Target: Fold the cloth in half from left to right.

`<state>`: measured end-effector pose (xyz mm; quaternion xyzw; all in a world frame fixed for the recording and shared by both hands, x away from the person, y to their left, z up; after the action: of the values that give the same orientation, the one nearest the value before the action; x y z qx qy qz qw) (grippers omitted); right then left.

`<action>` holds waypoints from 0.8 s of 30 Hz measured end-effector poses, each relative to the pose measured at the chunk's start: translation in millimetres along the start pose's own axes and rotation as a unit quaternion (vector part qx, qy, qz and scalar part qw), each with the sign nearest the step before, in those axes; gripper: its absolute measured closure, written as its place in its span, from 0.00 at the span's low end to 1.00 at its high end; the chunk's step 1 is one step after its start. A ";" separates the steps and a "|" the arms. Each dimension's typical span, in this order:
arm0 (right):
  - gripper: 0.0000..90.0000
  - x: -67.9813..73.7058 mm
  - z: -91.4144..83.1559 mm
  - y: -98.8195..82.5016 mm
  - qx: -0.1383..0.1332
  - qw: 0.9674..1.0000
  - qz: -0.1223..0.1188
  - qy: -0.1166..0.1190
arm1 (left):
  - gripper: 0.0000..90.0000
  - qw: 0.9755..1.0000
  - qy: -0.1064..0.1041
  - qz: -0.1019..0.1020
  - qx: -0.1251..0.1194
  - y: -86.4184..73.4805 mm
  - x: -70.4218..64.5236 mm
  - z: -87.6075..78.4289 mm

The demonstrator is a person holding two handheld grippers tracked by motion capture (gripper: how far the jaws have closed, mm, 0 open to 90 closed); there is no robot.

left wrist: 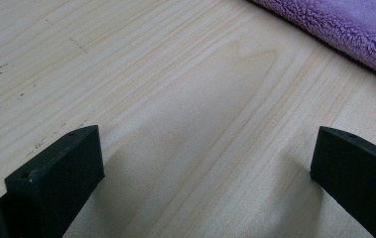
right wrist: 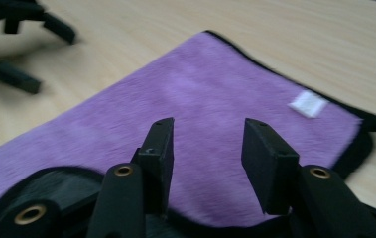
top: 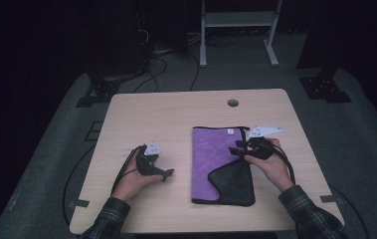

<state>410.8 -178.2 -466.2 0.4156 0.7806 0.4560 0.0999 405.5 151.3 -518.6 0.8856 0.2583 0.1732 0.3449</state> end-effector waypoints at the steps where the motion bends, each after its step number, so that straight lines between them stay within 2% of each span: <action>1: 0.60 6.4 -0.3 -2.5 -0.001 1.000 -0.005 0.008 | 0.00 1.000 0.000 0.000 0.000 0.0 0.0 0.0; 5: 0.57 30.1 0.1 -12.0 0.007 0.999 -0.015 0.040 | 0.00 1.000 0.000 0.000 0.000 0.0 0.0 0.0; 13: 0.55 66.2 10.1 -24.1 0.027 0.995 -0.044 0.082 | 0.00 1.000 0.000 0.000 0.000 0.0 0.0 0.0; 20: 0.46 80.6 27.5 -32.7 0.053 0.992 -0.072 0.095 | 0.00 1.000 0.001 -0.001 -0.002 0.2 0.0 0.2; 24: 0.43 82.5 36.4 -38.2 0.070 0.990 -0.089 0.087 | 0.00 1.000 0.001 -0.001 -0.002 0.2 -0.1 0.3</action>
<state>356.7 -103.4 -498.7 0.3091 0.8503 0.4239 0.0423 405.6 151.0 -518.6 0.8845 0.2594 0.1739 0.3466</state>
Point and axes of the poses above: each handheld gripper's, and its own axes: z roughly forward along the jaws, y roughly out of its top, x roughly to its left, the point moved 5 cm from there along z, roughly forward along the jaws, and after that the axes turned 9 degrees about z, right-handed, at the moved point
